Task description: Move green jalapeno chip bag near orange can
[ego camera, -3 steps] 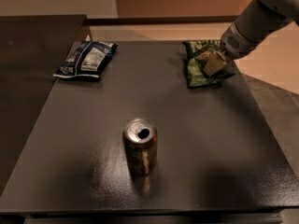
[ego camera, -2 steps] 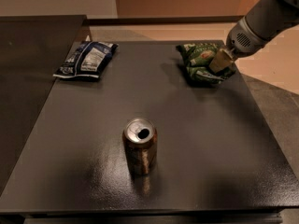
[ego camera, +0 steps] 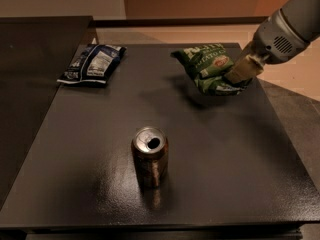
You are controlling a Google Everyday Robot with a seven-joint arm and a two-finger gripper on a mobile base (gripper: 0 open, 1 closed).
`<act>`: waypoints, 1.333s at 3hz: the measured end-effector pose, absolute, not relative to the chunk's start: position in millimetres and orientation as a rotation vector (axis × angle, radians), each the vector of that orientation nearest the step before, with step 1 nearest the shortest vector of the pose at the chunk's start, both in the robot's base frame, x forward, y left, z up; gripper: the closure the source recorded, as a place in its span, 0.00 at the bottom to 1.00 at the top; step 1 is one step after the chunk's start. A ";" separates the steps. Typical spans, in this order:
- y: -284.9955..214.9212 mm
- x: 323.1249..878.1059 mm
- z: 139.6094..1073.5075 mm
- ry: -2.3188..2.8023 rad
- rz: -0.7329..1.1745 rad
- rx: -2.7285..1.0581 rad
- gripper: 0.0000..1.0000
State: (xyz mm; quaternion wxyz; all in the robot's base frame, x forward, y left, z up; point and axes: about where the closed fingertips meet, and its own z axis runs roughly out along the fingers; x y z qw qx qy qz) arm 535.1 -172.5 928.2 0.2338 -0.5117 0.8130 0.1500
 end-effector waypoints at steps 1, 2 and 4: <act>-156.7 497.3 934.7 2.130 0.409 -1.565 1.00; -139.2 465.0 928.8 2.065 0.381 -1.725 1.00; -105.0 423.2 907.8 2.008 0.400 -1.930 0.82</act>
Offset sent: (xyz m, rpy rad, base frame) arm -0.1090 0.0489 -0.0096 -0.1452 -0.0386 0.3885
